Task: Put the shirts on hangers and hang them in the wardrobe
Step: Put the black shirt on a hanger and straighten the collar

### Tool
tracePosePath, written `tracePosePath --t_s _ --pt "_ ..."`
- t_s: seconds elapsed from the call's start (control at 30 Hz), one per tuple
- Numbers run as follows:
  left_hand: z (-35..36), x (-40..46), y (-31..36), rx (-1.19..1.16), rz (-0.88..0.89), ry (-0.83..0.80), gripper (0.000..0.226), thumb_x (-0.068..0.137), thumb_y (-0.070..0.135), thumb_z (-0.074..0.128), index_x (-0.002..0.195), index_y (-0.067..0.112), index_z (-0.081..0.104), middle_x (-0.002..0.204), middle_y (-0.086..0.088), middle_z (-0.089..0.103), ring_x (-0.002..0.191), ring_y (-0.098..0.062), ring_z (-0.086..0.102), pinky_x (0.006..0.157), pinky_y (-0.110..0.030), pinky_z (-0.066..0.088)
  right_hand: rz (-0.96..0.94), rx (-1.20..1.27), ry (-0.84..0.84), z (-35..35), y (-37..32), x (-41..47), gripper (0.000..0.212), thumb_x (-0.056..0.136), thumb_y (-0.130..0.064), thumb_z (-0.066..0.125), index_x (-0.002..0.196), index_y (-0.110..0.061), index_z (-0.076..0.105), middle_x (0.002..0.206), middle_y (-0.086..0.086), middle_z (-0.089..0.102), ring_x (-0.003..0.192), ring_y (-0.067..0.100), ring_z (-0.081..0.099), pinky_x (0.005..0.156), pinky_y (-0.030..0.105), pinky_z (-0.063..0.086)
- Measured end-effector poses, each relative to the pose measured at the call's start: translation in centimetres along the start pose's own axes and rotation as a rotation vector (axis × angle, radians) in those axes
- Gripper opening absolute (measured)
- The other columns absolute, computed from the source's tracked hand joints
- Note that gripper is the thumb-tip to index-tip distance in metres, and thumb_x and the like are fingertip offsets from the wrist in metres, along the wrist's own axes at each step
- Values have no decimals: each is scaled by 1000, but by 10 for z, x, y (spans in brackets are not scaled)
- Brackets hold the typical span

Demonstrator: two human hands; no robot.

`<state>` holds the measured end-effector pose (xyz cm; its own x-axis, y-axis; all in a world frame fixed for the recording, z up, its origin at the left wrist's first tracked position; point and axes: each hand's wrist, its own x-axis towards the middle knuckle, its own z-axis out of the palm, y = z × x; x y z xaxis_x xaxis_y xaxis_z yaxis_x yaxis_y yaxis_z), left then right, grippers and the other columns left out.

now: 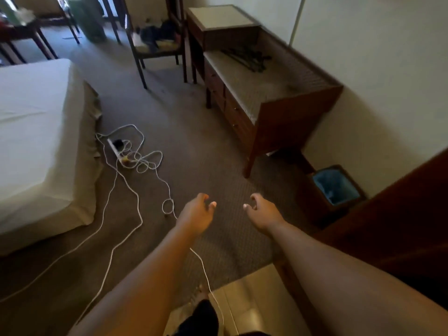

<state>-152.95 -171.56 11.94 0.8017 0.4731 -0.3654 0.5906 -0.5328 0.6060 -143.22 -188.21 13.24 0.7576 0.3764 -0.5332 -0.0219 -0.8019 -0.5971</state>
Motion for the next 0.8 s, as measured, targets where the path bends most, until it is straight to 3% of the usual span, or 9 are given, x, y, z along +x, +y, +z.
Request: tracePosePath --t_s 0.13,0.33,0.43,0.63,0.8 --pt "-54 111 24 31 5 -34 46 98 39 46 134 11 43 121 -12 60 107 -26 59 92 -40 50 17 48 51 -30 -66 89 56 97 -39 48 148 -24 29 138 11 48 122 29 52 99 45 47" --pt "-111 288 67 -8 4 -53 40 98 38 46 130 14 44 115 -7 57 97 -18 58 84 -35 52 -17 30 81 -89 -135 243 50 97 -39 47 143 -22 35 127 10 56 111 26 58 89 38 52" --pt "-134 387 90 -3 16 -42 43 98 39 46 133 14 43 123 -8 56 95 -13 55 76 -28 47 -37 23 126 -120 -169 335 47 97 -40 47 140 -22 38 124 8 58 108 23 59 84 36 51" --pt "-190 554 159 -12 22 -45 40 98 38 46 131 16 46 119 -7 57 99 -18 58 88 -39 53 -25 13 111 -194 -255 492 47 98 -38 46 140 -17 41 129 10 55 116 26 55 96 39 46" --pt "-231 690 205 -52 73 -59 39 98 37 47 132 18 45 118 -5 56 97 -17 59 86 -40 55 -20 30 123 -245 -319 609 49 100 -37 44 145 -19 37 139 9 50 121 27 52 98 38 44"
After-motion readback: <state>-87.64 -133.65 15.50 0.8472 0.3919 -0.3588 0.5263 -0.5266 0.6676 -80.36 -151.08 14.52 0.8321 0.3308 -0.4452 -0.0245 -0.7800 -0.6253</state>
